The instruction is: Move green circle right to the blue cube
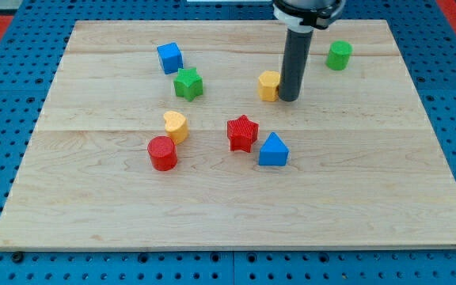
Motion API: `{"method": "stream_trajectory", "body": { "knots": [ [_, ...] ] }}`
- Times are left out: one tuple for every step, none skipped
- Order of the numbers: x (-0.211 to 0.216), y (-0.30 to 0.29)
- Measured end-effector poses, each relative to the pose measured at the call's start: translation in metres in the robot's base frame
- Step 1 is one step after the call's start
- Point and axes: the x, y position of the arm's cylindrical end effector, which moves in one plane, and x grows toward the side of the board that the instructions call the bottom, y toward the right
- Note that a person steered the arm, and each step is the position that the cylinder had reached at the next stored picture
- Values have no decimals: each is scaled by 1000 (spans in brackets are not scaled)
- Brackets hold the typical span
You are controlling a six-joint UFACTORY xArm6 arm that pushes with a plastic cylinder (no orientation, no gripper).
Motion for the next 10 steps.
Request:
{"method": "stream_trajectory", "body": {
  "knots": [
    [-10,-14],
    [-10,-4],
    [-6,54],
    [-49,43],
    [-55,28],
    [-63,-4],
    [-72,-38],
    [-72,-59],
    [-72,-60],
    [-67,-60]
  ]
}}
